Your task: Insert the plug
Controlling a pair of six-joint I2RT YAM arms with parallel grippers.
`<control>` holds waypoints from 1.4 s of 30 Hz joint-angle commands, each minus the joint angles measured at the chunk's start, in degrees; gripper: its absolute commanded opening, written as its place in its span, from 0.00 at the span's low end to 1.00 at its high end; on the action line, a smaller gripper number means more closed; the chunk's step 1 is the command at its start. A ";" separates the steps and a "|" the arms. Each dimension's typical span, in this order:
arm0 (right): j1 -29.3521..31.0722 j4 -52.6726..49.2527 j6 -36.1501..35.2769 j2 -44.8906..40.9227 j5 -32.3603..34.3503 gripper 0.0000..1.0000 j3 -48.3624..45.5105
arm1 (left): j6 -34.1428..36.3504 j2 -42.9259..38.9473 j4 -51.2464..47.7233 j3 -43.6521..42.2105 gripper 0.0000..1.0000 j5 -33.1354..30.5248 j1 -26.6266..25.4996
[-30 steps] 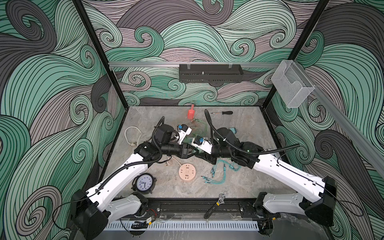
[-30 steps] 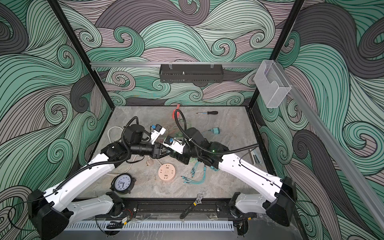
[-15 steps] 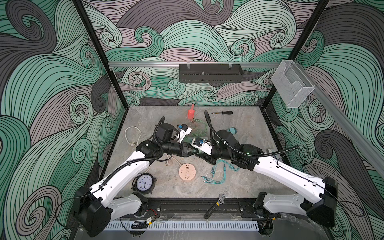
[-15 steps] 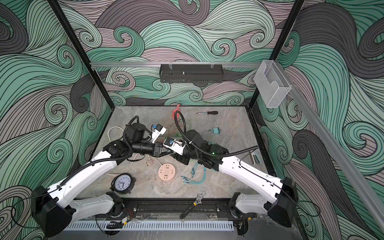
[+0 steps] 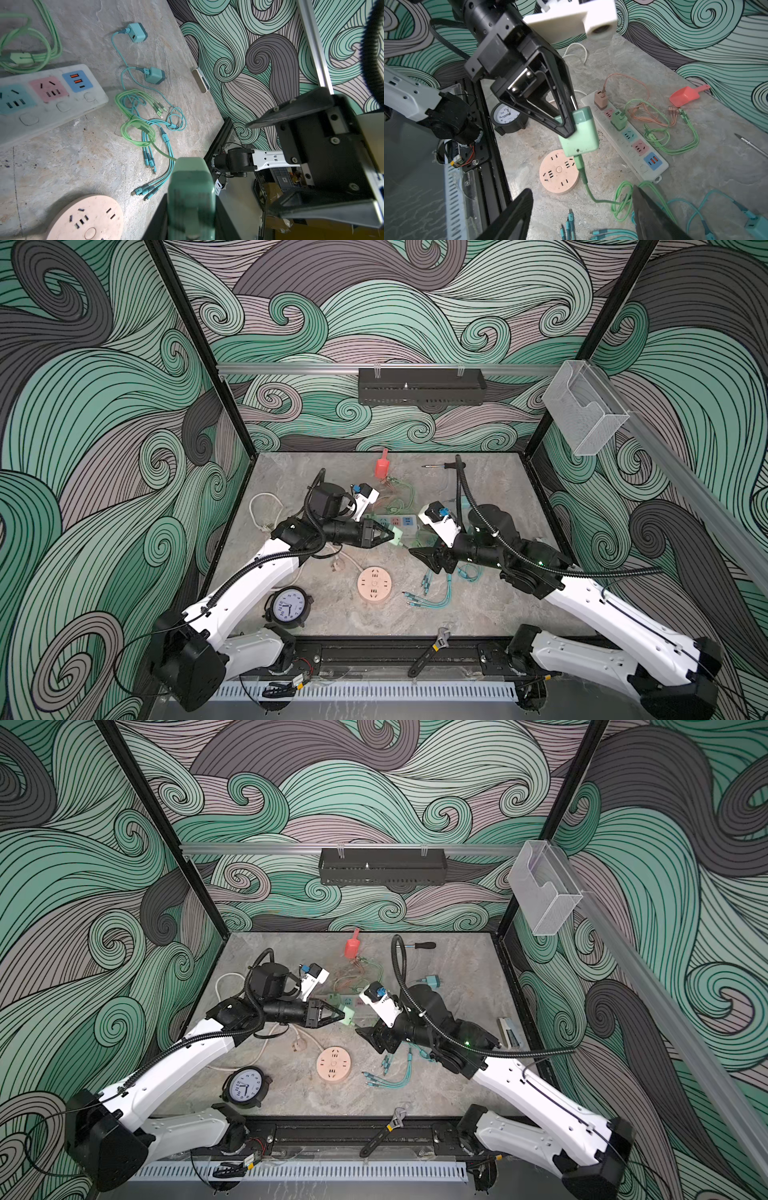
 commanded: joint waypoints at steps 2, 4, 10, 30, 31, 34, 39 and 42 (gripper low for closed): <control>-2.47 9.79 14.12 -4.98 -9.52 0.75 -6.62 | -0.41 -0.42 7.35 1.64 0.00 -1.29 0.50; -3.22 15.09 18.44 -7.03 -11.95 0.73 -10.12 | -1.93 -0.34 10.75 1.07 0.00 -1.45 0.46; -4.00 32.48 28.88 -9.67 -15.29 0.70 -18.96 | -6.58 0.50 18.85 -0.07 0.00 -1.36 0.46; -7.86 65.49 47.56 -2.06 -10.92 0.72 -25.27 | -23.87 1.69 50.91 -7.20 0.00 -1.34 -0.60; -7.95 66.19 48.02 -1.68 -11.07 0.72 -25.31 | -23.86 1.56 51.52 -7.24 0.00 -1.43 -0.82; -8.68 69.53 50.18 -0.52 -10.90 0.72 -25.86 | -24.29 1.60 53.66 -7.46 0.00 -1.13 -1.44; -10.26 75.44 54.38 2.31 -11.79 0.71 -26.10 | -24.52 1.58 56.83 -8.11 0.00 -1.33 -2.92; -10.50 78.35 56.25 3.96 -12.26 0.71 -26.28 | -24.70 1.93 58.38 -8.25 0.00 -1.57 -3.89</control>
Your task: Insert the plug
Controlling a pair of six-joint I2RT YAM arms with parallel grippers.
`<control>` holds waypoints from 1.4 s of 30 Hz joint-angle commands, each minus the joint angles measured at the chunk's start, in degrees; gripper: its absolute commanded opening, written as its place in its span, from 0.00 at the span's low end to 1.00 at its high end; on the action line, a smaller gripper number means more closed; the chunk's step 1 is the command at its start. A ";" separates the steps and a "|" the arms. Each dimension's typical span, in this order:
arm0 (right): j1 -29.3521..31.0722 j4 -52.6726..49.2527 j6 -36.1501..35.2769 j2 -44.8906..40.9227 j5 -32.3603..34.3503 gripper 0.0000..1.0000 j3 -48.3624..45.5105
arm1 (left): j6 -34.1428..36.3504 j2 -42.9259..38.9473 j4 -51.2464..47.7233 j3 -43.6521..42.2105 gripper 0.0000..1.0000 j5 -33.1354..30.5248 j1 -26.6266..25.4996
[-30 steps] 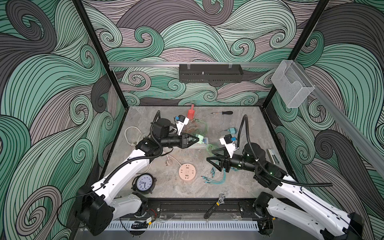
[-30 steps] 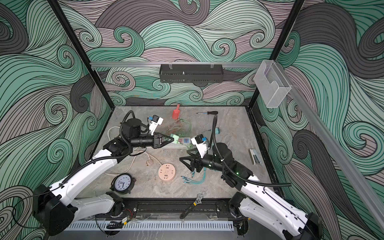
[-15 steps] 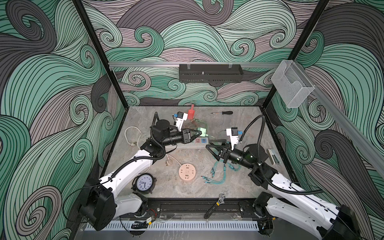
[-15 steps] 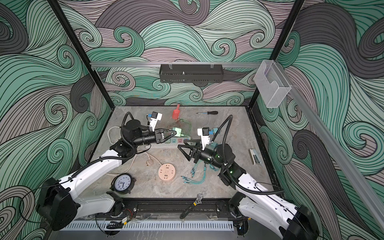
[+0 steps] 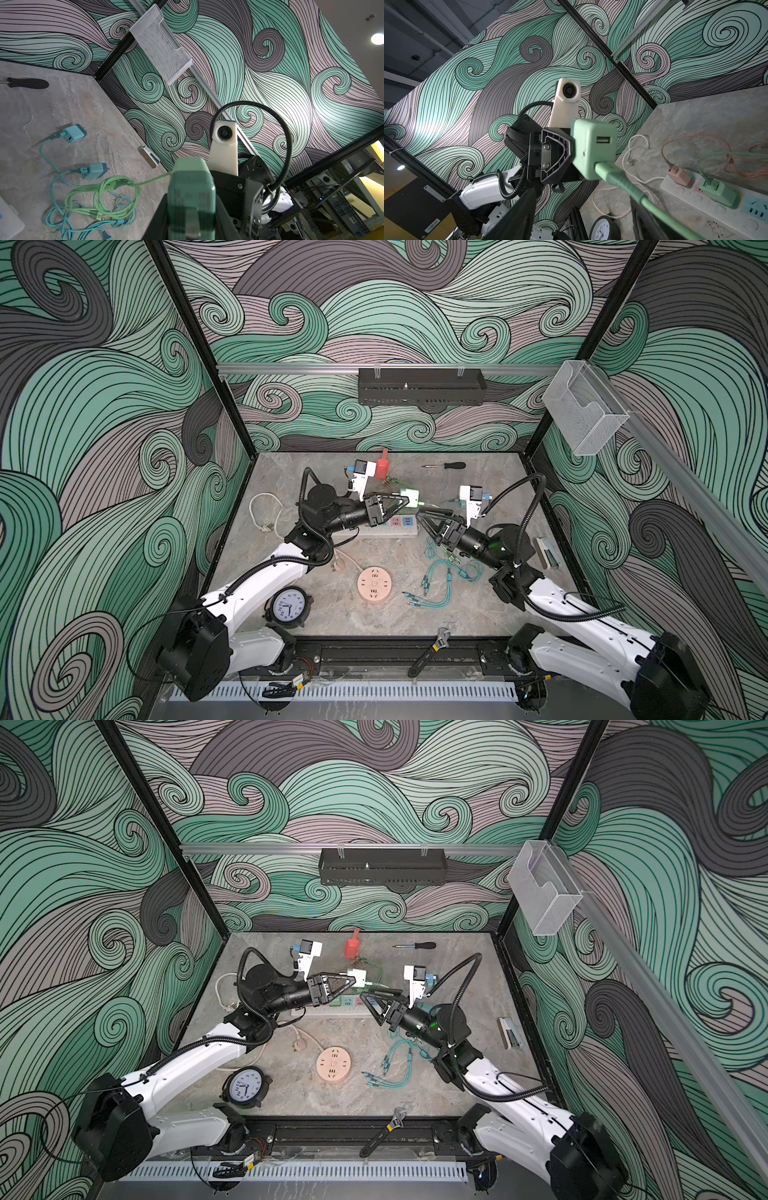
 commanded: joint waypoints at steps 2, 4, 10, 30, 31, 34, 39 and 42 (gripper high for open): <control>-0.64 8.73 4.34 1.87 -0.75 0.71 -0.70 | -0.65 -0.70 6.92 0.14 0.00 -0.06 -1.52; -0.87 10.32 5.21 2.70 -0.77 0.71 -0.71 | -0.65 -0.53 8.07 -0.02 0.00 0.02 -2.07; -1.43 15.95 7.75 4.49 -0.55 0.65 -0.95 | -0.30 -0.56 9.41 -0.55 0.00 -0.05 -3.32; -1.50 20.10 10.05 6.29 -2.50 0.49 0.31 | 1.01 -0.78 9.31 -1.93 0.00 -0.31 -4.25; -1.53 20.13 10.00 6.30 -2.45 0.49 0.39 | 1.02 -0.79 9.35 -2.01 0.00 -0.22 -4.21; -1.52 20.77 10.26 6.44 -2.75 0.47 0.44 | 1.10 -0.79 9.22 -2.08 0.00 -0.23 -4.28; -1.50 20.89 10.30 6.75 -2.98 0.42 0.79 | 1.19 -0.69 9.21 -2.00 0.00 -0.24 -4.64; -1.51 21.14 10.41 6.99 -2.90 0.39 0.70 | 1.19 -0.82 9.05 -2.04 0.00 -0.14 -4.64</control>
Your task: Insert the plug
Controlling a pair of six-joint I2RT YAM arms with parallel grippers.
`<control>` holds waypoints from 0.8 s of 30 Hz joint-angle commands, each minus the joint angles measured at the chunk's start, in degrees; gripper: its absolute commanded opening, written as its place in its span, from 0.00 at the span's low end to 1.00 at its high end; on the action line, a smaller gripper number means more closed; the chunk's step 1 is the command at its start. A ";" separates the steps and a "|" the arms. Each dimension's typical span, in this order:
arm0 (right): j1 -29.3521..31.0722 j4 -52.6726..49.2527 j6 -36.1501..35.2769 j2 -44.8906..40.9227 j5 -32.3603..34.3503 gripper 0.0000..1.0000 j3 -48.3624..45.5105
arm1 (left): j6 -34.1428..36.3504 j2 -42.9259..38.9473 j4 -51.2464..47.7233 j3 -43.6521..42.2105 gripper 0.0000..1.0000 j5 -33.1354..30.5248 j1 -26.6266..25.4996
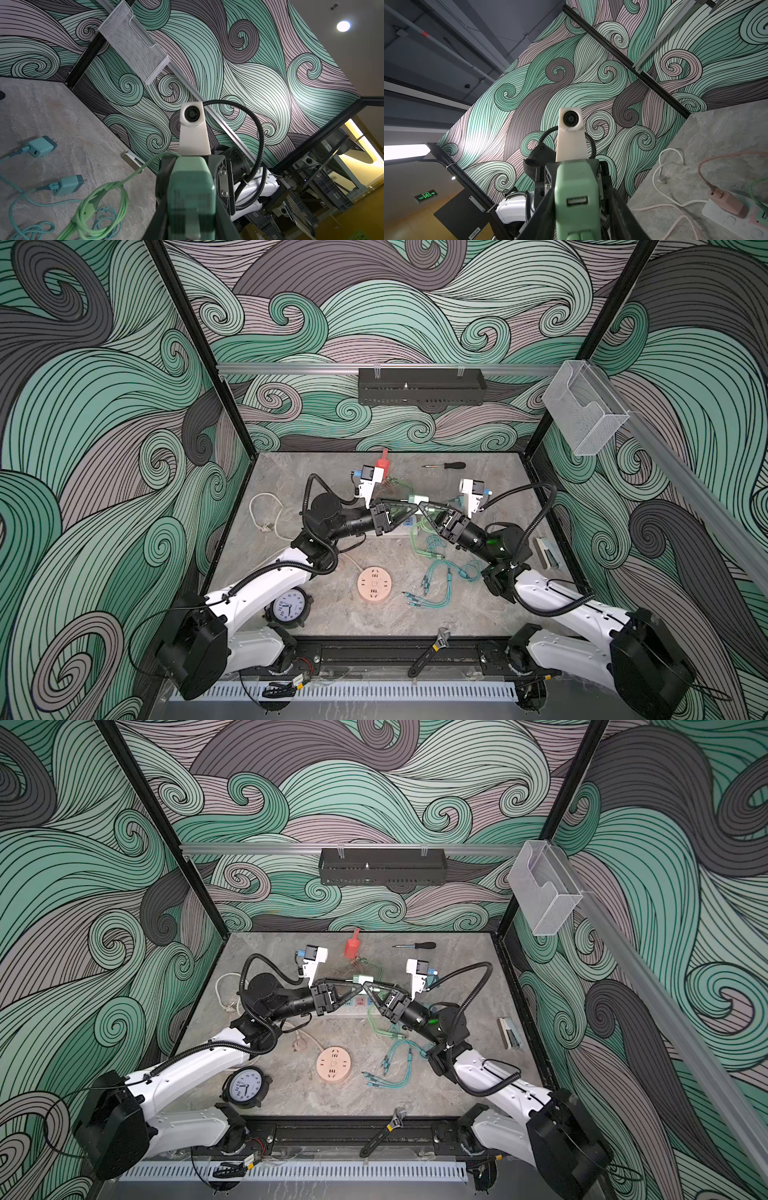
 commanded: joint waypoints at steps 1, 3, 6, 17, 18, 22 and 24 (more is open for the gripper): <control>-0.31 3.54 -0.03 0.07 -0.93 0.38 1.28 | 1.03 -0.85 1.56 -0.17 0.00 0.26 -0.41; -0.28 3.40 -0.26 -0.07 -0.86 0.36 1.23 | 1.12 -0.98 1.09 -0.17 0.00 0.24 -0.41; -0.33 2.40 -0.92 -0.57 -0.81 0.30 1.23 | 1.49 -1.31 -0.18 -0.04 0.00 0.00 -0.41; -0.34 -6.96 -5.68 -5.26 0.10 0.25 1.43 | 4.47 -2.59 -9.66 1.47 0.19 -1.75 -0.32; -0.40 -8.00 -6.21 -5.70 0.07 0.25 1.59 | 4.47 -2.65 -9.87 1.44 0.22 -1.76 -0.32; -0.71 -14.25 -8.42 -7.15 0.14 0.23 2.69 | 4.56 -2.95 -11.43 1.36 0.30 -1.86 -0.08; -1.09 -15.46 -8.63 -7.57 0.14 0.22 2.80 | 4.64 -3.39 -12.24 1.06 0.35 -1.79 0.03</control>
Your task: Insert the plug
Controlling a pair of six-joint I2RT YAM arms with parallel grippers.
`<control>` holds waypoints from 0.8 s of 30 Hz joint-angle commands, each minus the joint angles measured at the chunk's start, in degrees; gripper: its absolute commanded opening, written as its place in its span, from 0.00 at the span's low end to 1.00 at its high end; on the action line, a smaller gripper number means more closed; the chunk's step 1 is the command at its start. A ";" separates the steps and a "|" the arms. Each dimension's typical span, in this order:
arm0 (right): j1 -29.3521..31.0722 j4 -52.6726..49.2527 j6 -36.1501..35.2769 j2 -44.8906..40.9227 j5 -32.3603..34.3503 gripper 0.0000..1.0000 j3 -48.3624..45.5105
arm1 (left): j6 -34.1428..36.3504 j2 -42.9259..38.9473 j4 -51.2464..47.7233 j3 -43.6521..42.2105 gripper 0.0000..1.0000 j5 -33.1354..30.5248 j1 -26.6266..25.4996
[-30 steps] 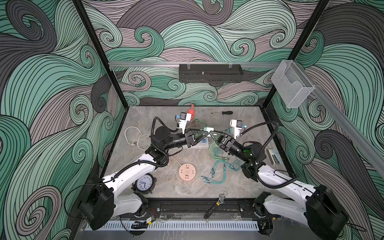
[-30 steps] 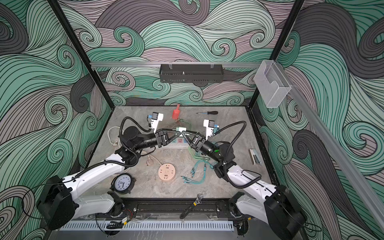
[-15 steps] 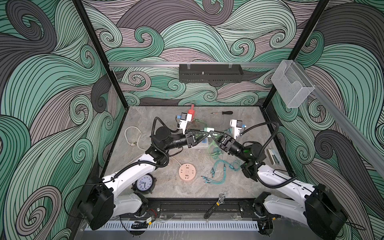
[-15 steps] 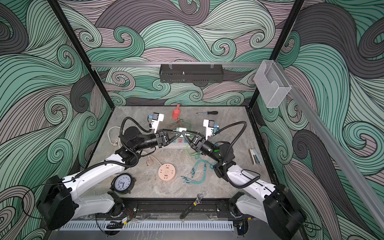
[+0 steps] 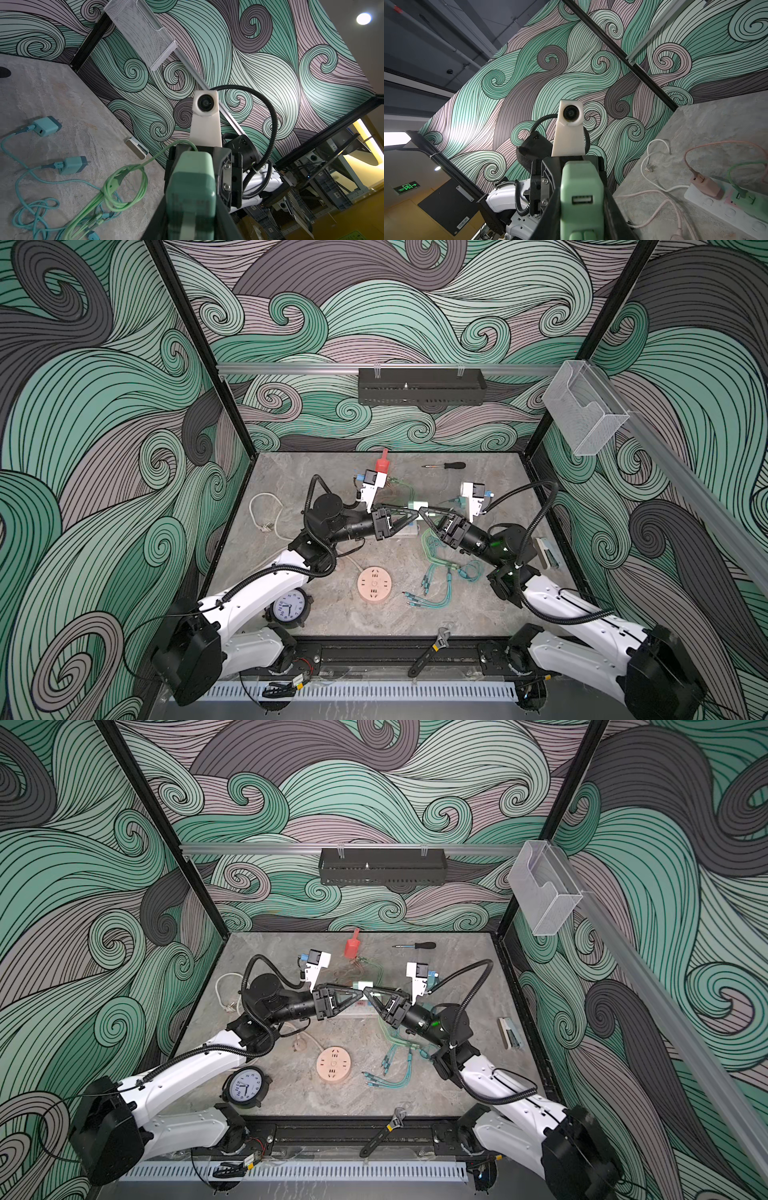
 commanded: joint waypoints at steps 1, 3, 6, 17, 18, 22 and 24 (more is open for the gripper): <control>-1.29 -2.95 -2.56 -1.55 0.97 0.22 2.61 | 2.63 -1.70 -4.30 0.62 0.39 -1.56 0.45; -1.67 -4.32 -3.01 -1.87 0.40 0.22 3.19 | 2.82 -2.53 -4.93 -0.07 0.46 -1.97 0.57; -2.11 -6.07 -3.68 -2.26 -0.45 0.21 3.94 | 3.22 -3.85 -5.87 -1.17 0.52 -2.79 0.91; -5.67 -35.96 -21.42 -2.50 -6.30 0.21 15.85 | 11.54 -13.01 -25.73 -2.94 0.56 -8.94 3.79; -6.33 -39.56 -23.78 -1.99 -6.63 0.21 17.83 | 12.77 -14.24 -28.60 -3.03 0.57 -11.06 4.03; -8.28 -50.84 -32.05 0.42 -7.22 0.21 23.94 | 16.20 -18.93 -37.64 -3.74 0.58 -20.67 4.73; -8.78 -55.63 -37.38 1.68 -7.43 0.21 26.90 | 17.49 -21.01 -41.66 -3.74 0.58 -23.66 5.42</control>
